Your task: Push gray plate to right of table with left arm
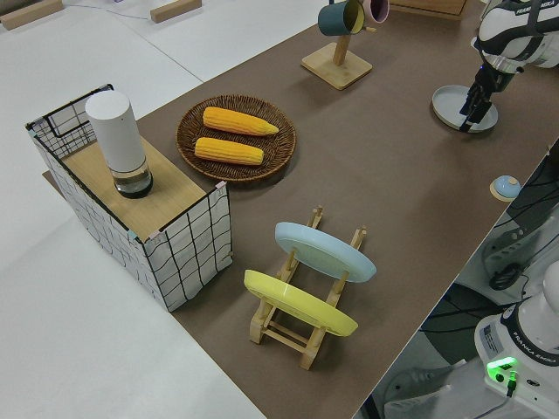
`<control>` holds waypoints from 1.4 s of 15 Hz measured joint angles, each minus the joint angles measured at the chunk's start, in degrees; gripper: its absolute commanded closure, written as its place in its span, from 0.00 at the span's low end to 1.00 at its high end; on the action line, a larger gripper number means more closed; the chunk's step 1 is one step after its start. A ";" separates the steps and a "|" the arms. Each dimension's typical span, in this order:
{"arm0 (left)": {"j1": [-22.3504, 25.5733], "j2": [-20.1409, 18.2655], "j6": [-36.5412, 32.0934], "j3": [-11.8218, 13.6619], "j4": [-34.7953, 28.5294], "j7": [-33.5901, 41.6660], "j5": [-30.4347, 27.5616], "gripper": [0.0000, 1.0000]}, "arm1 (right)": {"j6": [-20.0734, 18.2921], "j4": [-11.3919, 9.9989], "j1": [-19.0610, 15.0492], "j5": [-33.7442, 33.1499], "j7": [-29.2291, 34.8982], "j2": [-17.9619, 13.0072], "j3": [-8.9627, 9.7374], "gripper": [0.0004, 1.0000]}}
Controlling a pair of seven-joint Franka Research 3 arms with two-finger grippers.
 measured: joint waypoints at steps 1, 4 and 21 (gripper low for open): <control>0.63 -0.47 -1.32 0.13 0.67 1.35 0.00 0.00 | 0.00 0.00 0.00 0.00 0.00 0.00 0.00 0.02; 3.49 -3.28 -4.05 0.28 1.89 5.34 -0.30 0.00 | 0.00 0.00 0.00 0.00 0.00 0.00 0.00 0.02; 38.85 -9.87 -31.80 1.91 24.66 52.30 -10.64 0.00 | 0.00 0.00 0.00 0.00 0.00 0.00 0.00 0.02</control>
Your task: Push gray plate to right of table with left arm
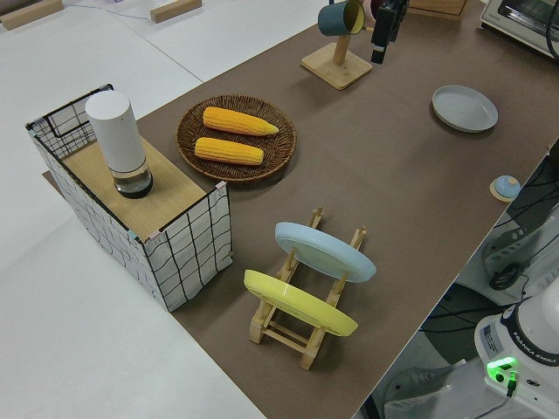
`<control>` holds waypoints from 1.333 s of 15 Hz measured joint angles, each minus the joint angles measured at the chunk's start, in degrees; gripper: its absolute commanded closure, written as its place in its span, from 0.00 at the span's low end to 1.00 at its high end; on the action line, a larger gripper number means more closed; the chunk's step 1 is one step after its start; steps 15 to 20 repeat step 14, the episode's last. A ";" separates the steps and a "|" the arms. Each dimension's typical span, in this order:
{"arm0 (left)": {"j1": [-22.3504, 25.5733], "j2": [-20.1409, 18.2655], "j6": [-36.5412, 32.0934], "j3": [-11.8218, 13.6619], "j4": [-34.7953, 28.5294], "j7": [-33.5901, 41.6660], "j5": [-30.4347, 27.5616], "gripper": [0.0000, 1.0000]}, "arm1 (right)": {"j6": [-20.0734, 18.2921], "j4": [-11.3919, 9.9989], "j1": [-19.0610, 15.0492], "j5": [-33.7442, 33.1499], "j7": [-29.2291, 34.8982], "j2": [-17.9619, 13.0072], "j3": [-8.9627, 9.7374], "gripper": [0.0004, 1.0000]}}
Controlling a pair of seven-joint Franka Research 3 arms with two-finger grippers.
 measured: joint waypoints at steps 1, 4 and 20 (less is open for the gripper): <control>2.04 -0.04 -0.77 0.04 0.98 3.13 -0.72 0.00 | 0.00 0.00 0.00 0.00 0.00 0.00 0.00 0.02; 6.19 -0.07 -2.31 0.13 2.80 9.93 -1.62 0.00 | 0.00 0.00 0.00 0.00 0.00 0.00 0.00 0.02; 8.79 -0.04 -2.75 -0.14 3.52 21.68 -1.69 0.00 | 0.00 0.00 0.00 0.00 0.00 0.00 0.00 0.02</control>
